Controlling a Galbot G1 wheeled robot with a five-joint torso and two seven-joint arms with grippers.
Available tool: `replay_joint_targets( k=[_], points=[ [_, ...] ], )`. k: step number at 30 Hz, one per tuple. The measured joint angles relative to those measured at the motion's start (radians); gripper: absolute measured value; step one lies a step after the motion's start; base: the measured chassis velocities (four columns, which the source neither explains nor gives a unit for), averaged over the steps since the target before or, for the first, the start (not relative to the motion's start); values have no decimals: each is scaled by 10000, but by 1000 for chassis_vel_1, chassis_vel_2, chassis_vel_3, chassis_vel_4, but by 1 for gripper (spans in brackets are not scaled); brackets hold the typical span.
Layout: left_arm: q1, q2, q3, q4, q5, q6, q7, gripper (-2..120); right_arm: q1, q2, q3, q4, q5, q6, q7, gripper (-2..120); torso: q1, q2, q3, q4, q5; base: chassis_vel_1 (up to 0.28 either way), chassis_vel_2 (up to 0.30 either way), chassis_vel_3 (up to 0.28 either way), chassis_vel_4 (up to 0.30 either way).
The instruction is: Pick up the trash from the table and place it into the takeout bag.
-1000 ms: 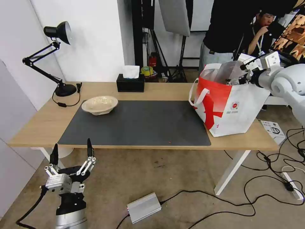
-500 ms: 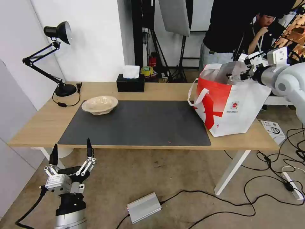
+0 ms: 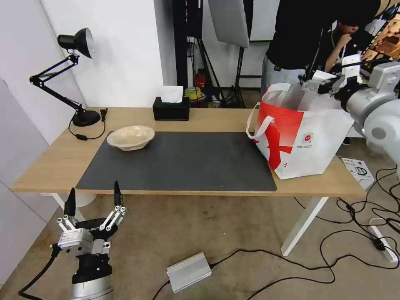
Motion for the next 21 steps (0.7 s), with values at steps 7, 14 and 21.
replay_joint_targets(
  k=[7, 14, 21],
  points=[
    [97, -14, -3, -18, 15, 8, 56, 100, -1740, 472, 760, 1144, -324, 1611, 755, 100, 0, 0, 0, 0, 0, 0, 0, 0, 0],
    [173, -23, -52, -55, 15, 50, 168, 100, -3659, 1042, 1315, 2604, -1091, 3202, 1005, 100, 0, 0, 0, -2, 1, 0, 0, 0, 0],
    [227, -57, -61, -84, 16, 209, 158, 100, -4756, 1787, 1091, 3636, -2303, 4221, 1500, 100, 0, -1, 0, 1, -1, 0, 0, 0, 0]
  ],
)
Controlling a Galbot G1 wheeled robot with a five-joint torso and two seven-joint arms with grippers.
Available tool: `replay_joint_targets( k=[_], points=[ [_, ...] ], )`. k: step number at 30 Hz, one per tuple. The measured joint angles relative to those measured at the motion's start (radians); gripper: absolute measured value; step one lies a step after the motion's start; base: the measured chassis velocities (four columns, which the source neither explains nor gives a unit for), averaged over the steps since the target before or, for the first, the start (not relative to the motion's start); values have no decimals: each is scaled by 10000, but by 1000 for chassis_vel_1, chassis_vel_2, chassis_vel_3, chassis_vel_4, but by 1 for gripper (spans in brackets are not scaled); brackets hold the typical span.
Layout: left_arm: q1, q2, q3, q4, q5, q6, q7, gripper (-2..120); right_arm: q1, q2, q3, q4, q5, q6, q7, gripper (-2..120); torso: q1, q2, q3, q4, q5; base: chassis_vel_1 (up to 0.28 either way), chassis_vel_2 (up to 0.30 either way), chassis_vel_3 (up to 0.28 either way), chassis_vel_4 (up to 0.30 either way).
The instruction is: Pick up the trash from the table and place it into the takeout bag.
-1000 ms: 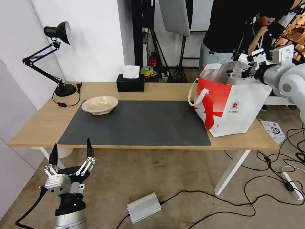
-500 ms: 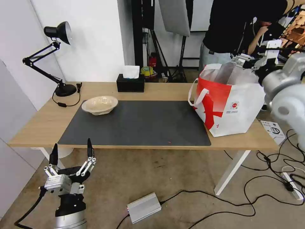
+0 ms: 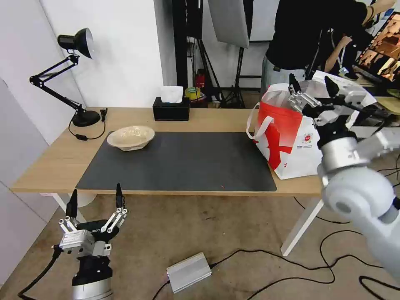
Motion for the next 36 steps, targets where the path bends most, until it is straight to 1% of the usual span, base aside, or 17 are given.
replay_joint_targets(
  k=[2, 5, 6, 14, 18, 21, 22, 25, 27, 29, 36],
  points=[
    [10, -4, -3, 0, 3, 4, -9, 100, -226, 110, -39, 116, -156, 80, 27, 100, 0, 0, 0, -1, 1, 0, 0, 0, 0],
    [38, -6, -5, -1, 7, 16, -20, 100, -1181, 390, -175, 502, -598, 327, 40, 100, -1, 0, 0, -2, 2, 0, 0, 0, 0],
    [38, -6, -5, -1, 7, 16, -20, 100, -1181, 390, -175, 502, -598, 327, 40, 100, -1, 0, 0, -2, 2, 0, 0, 0, 0],
    [71, -34, 92, 0, -13, 56, -127, 100, -2807, 763, -308, 817, -1447, 690, -8, 100, -1, 0, 0, -2, 1, 0, 0, 0, 0],
    [101, -25, 91, -13, -13, 57, -128, 100, -3267, 912, -319, 911, -1679, 731, -35, 100, -1, 0, 0, -1, 1, 0, 0, 0, 0],
    [114, -31, 105, -36, -16, 56, -128, 100, -3982, 1242, -433, 923, -2294, 904, -75, 100, 0, 0, 0, -2, 2, 0, 0, 0, 0],
    [114, -31, 105, -36, -16, 56, -128, 100, -3982, 1242, -433, 923, -2294, 904, -75, 100, 0, 0, 0, -2, 2, 0, 0, 0, 0],
    [128, -72, 122, -36, -7, 57, -126, 100, -4475, 1513, -628, 877, -2941, 962, 48, 100, -1, 0, 0, -2, 2, 0, 0, 0, 0],
    [137, -83, 123, -36, 0, 58, -124, 100, -4557, 1555, -669, 862, -3072, 965, 86, 100, -2, 0, 0, -2, 2, 0, 0, 0, 0],
    [147, -128, 124, -31, 12, 51, -123, 100, -4809, 1680, -796, 766, -3486, 969, 226, 100, -1, 0, 0, -2, 2, 0, 0, 0, 0],
    [133, -241, 140, -9, 126, 31, -120, 100, -5120, 1683, -948, 710, -3887, 831, 544, 100, 0, 1, 0, -1, 2, 0, 0, 0, 0]
  ],
)
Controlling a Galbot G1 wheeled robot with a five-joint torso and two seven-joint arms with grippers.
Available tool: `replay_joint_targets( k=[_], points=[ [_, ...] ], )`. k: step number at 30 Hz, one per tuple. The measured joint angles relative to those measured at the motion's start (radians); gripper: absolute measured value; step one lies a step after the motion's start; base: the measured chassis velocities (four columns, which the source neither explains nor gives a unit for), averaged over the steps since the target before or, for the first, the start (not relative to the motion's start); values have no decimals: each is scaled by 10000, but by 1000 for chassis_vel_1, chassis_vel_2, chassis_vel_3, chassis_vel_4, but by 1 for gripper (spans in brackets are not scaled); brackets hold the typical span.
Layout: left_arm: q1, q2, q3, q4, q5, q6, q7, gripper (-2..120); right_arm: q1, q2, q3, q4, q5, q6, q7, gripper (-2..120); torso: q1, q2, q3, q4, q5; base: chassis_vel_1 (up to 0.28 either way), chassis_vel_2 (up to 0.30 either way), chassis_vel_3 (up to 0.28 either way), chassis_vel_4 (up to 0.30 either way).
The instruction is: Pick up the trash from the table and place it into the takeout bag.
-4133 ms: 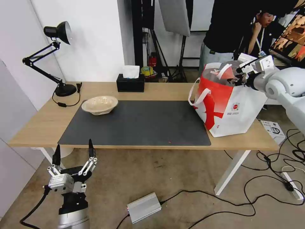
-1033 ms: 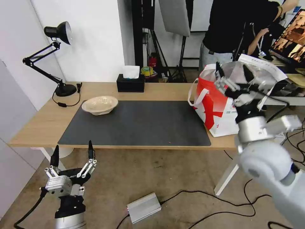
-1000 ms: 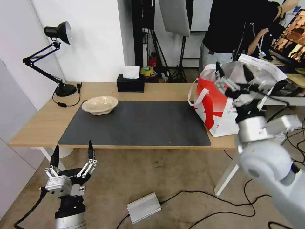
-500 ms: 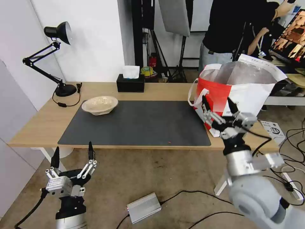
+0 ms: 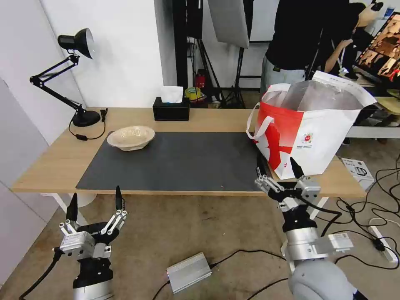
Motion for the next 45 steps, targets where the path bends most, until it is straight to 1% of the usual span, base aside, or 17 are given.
replay_joint_targets(
  k=[3, 15, 19, 31, 45],
  points=[
    [-19, -54, 26, 49, 110, -25, 0, 100, -417, -74, -2, -71, -508, -256, 213, 100, 1, 0, 0, 0, 0, 0, 0, 0, 0],
    [-64, -163, 79, 79, 152, -38, 11, 100, -1326, 43, -136, -41, -1365, -211, 263, 100, 1, 0, 1, 0, 0, 0, 0, 0, 0],
    [-54, -162, 36, 78, 158, -52, 11, 100, -1625, -76, -143, 140, -1608, -210, 378, 100, 1, 0, 1, 0, 0, 0, 0, 0, 0],
    [-19, -174, -8, 17, 159, -76, 8, 100, -1908, -155, -167, 358, -1754, -211, 398, 100, 0, 0, 1, 0, 0, 0, 0, 0, 0],
    [-52, -175, -15, 15, 156, -78, 9, 100, -1907, -159, -157, 370, -1748, -215, 401, 100, 1, 0, 1, 0, 0, 0, 0, 0, 0]
  ],
)
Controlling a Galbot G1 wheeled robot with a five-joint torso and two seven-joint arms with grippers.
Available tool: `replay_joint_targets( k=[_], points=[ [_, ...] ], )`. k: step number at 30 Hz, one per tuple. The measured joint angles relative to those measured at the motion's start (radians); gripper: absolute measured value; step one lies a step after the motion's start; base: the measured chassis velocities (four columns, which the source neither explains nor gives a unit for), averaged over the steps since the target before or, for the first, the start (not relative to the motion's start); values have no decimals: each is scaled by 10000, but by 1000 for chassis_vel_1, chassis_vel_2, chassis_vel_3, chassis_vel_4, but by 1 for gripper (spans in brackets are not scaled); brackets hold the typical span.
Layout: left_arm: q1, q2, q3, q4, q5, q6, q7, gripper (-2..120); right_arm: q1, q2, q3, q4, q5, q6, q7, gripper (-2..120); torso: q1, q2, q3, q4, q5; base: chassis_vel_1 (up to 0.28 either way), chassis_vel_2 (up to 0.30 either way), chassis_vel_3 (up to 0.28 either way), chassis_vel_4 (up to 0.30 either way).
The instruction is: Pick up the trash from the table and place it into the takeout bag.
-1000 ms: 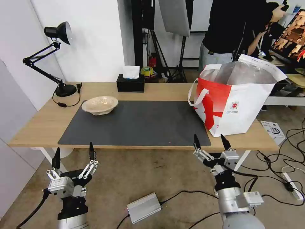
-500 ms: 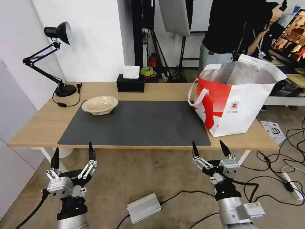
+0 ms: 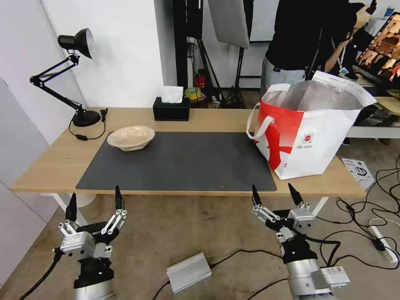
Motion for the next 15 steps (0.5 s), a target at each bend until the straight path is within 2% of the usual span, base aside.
replay_joint_targets(
  k=[5, 9, 13, 14, 15],
  points=[
    [-63, 48, -38, -25, -53, 63, -60, 100, 2, 0, 3, 0, 4, -2, 0, 100, 0, 0, 0, 0, 0, 0, 0, 0, 0],
    [-209, 243, -243, -200, -510, 411, -150, 100, 5, -1, 5, 0, 6, -5, 1, 100, 0, 0, 0, 0, -1, 0, 0, 0, 0],
    [-345, 938, -712, -770, -2276, 1443, -313, 100, 8, 0, 6, 2, 10, -9, 1, 100, 0, 0, 0, 0, 0, 0, 0, 0, 0],
    [-345, 938, -712, -770, -2276, 1443, -313, 100, 8, 0, 6, 2, 10, -9, 1, 100, 0, 0, 0, 0, 0, 0, 0, 0, 0],
    [-394, 1100, -812, -888, -2716, 1709, -420, 100, 8, 1, 6, 2, 11, -9, 1, 100, 0, 0, 0, 1, -1, 0, 0, 0, 0]
  ],
)
